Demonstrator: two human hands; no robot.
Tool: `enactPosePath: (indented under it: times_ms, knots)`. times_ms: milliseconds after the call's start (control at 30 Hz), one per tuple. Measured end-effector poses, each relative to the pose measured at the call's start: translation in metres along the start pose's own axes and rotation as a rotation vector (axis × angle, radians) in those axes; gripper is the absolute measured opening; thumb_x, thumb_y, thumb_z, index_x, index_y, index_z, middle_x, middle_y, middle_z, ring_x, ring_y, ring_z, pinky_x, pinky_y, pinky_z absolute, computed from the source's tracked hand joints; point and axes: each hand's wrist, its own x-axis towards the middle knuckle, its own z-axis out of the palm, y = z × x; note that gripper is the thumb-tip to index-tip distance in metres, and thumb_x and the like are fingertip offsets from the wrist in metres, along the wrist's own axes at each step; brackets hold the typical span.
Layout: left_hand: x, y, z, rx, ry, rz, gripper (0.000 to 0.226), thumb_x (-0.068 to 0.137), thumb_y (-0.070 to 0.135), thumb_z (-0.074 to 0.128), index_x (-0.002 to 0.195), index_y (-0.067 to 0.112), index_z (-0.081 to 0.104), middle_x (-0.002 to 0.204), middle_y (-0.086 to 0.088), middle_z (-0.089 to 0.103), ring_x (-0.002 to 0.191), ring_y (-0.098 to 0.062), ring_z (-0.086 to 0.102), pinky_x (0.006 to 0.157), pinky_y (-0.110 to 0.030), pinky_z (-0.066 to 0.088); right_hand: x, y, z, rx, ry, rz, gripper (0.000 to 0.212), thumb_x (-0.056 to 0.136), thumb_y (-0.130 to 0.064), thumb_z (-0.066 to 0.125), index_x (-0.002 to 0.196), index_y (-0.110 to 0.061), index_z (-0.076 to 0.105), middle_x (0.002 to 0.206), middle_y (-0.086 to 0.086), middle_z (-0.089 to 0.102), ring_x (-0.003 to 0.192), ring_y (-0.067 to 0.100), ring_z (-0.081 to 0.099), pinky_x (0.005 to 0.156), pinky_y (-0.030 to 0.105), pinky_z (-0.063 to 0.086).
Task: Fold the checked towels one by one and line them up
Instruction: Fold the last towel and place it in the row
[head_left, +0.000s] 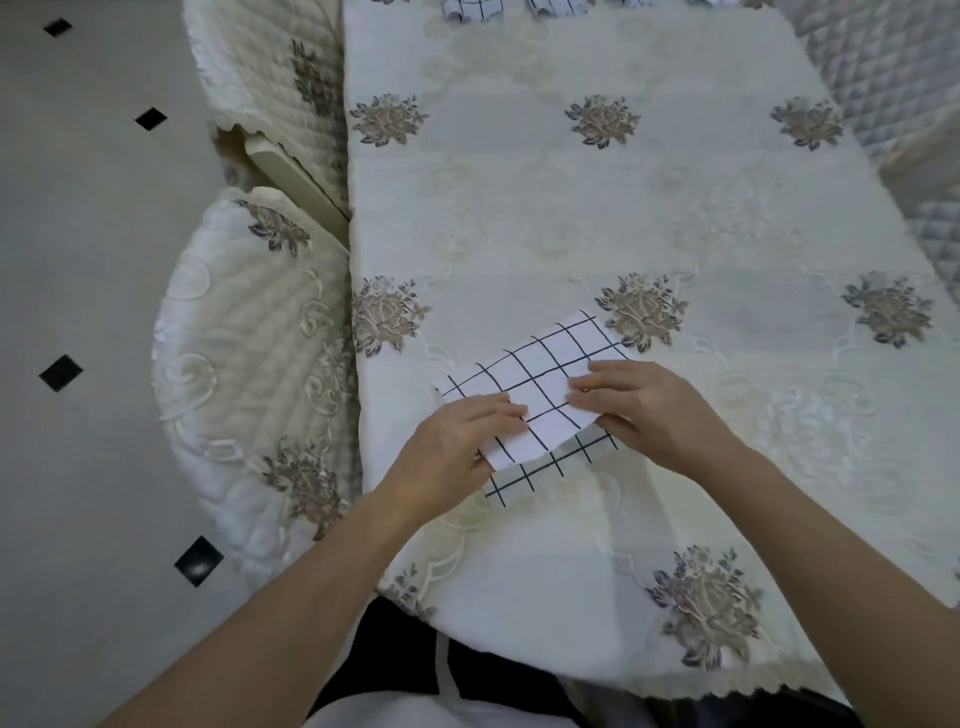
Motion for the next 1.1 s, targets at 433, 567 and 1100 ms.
enactPosePath:
  times_ms: [433,567,1100]
  knots:
    - [-0.036,-0.022,0.061,0.236,-0.103,0.029,0.045,0.084,0.033,0.071,0.124,0.014,0.065,0.145,-0.007,0.053,0.14,-0.025,0.044,0.109,-0.052,0.041,-0.062,0.01,0.074,0.05,0.053,0.053,0.034,0.089,-0.023,0.064,0.12,-0.014,0.072,0.134,0.003,0.064,0.132,0.028,0.053,0.106,0.044,0.046]
    - [-0.038,-0.018,0.058,0.294,-0.112,-0.008,0.053,0.08,0.048,0.065,0.124,0.018,0.063,0.146,-0.006,0.051,0.142,-0.025,0.041,0.115,-0.051,0.034,-0.065,0.009,0.077,0.066,0.075,0.062,0.037,0.095,-0.037,0.06,0.123,-0.016,0.07,0.139,0.001,0.06,0.137,0.026,0.049,0.106,0.046,0.045]
    - [0.022,0.001,0.079,0.588,-0.041,-0.361,0.077,0.1,0.058,0.025,0.157,0.006,0.02,0.167,-0.01,0.008,0.154,-0.023,0.004,0.124,-0.047,0.013,0.003,0.009,0.067,-0.025,0.15,0.115,0.049,0.103,-0.04,0.046,0.141,-0.008,0.054,0.145,0.009,0.053,0.143,0.028,0.039,0.115,0.047,0.035]
